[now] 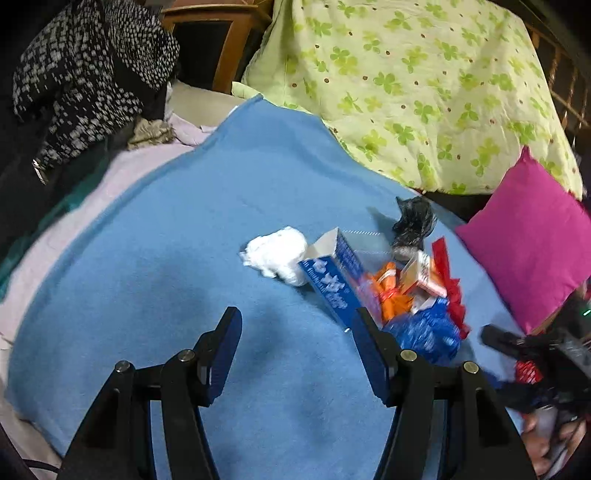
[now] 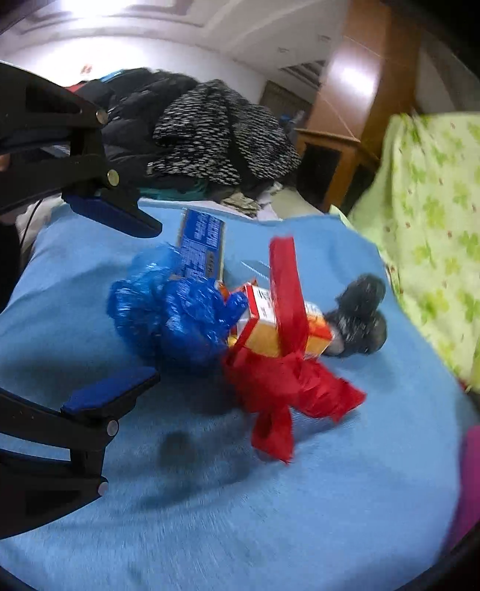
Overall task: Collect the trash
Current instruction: 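Grasp the blue plastic bag with the right tool while the left tool grasps the toothpaste box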
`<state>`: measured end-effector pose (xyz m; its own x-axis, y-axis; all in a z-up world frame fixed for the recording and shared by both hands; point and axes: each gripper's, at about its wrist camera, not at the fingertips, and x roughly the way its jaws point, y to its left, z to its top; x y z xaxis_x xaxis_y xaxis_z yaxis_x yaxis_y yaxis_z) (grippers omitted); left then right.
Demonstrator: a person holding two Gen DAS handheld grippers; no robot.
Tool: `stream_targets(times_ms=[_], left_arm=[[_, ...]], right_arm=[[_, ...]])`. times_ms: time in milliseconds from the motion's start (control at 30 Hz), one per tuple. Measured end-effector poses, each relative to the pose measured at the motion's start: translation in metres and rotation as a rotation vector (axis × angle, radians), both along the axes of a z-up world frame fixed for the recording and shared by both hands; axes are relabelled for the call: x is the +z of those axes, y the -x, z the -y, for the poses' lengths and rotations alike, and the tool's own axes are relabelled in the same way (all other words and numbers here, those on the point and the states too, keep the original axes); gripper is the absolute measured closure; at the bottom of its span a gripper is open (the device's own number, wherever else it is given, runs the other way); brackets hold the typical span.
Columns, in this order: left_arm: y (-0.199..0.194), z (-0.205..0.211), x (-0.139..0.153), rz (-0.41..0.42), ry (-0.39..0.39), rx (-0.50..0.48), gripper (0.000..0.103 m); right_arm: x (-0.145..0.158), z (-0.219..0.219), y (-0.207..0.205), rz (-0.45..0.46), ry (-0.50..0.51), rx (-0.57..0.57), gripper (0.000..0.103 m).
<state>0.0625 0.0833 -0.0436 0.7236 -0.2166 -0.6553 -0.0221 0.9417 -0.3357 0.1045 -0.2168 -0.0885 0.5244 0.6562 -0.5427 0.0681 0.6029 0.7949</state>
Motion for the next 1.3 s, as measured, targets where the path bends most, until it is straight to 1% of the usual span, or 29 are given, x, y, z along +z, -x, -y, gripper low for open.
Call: stream_targets(times_ms=[67,133,167,300,333,400,433,533,600,767,833,900,933,1000,1133,1233,1300], left_arm=[[-0.006,0.002,0.0,0.006,0.021,-0.005,0.04],[-0.015,0.005,0.0,0.007,0.044,-0.016,0.04],[-0.019,0.006,-0.001,0.005,0.063,-0.019,0.04],[-0.035,0.009,-0.009,-0.027,0.127,-0.027,0.04],[-0.04,0.009,-0.012,-0.039,0.14,-0.022,0.04],[-0.049,0.009,-0.017,-0.058,0.173,-0.021,0.04],[-0.052,0.01,-0.019,-0.066,0.182,-0.022,0.04],[-0.059,0.02,-0.025,-0.091,0.192,-0.044,0.04],[-0.063,0.024,-0.027,-0.096,0.208,-0.049,0.04],[-0.074,0.034,-0.036,-0.127,0.233,-0.022,0.04],[-0.079,0.037,-0.041,-0.141,0.262,-0.018,0.041],[-0.08,0.04,-0.043,-0.141,0.255,0.002,0.05],[-0.08,0.041,-0.043,-0.141,0.254,0.0,0.059],[-0.079,0.043,-0.043,-0.133,0.267,-0.01,0.06],[-0.071,0.048,-0.035,-0.091,0.249,-0.034,0.06],[-0.061,0.054,-0.027,-0.066,0.237,-0.067,0.06],[-0.052,0.058,-0.02,-0.043,0.21,-0.091,0.06]], right_arm=[[-0.009,-0.002,-0.008,-0.031,-0.049,-0.021,0.027],[-0.013,-0.005,-0.015,-0.045,-0.074,-0.036,0.027],[-0.014,-0.006,-0.017,-0.053,-0.07,-0.039,0.027],[-0.026,-0.02,-0.029,-0.101,0.011,-0.033,0.027],[-0.028,-0.022,-0.03,-0.105,0.02,-0.027,0.031],[-0.027,-0.023,-0.03,-0.084,0.052,-0.023,0.041],[-0.025,-0.023,-0.03,-0.076,0.065,-0.017,0.042],[-0.021,-0.017,-0.025,-0.058,0.112,-0.021,0.042],[-0.017,-0.009,-0.019,-0.053,0.12,-0.027,0.042],[-0.008,0.012,-0.008,-0.025,0.165,-0.03,0.042],[-0.007,0.021,-0.005,-0.021,0.174,-0.028,0.042],[-0.005,0.027,-0.002,-0.017,0.19,-0.026,0.042],[-0.005,0.029,0.0,-0.013,0.192,-0.023,0.042],[-0.001,0.032,0.004,0.003,0.198,-0.017,0.042],[0.018,0.037,0.014,0.071,0.227,-0.003,0.042],[0.033,0.047,0.025,0.119,0.259,-0.03,0.042],[0.045,0.054,0.033,0.162,0.293,-0.061,0.043]])
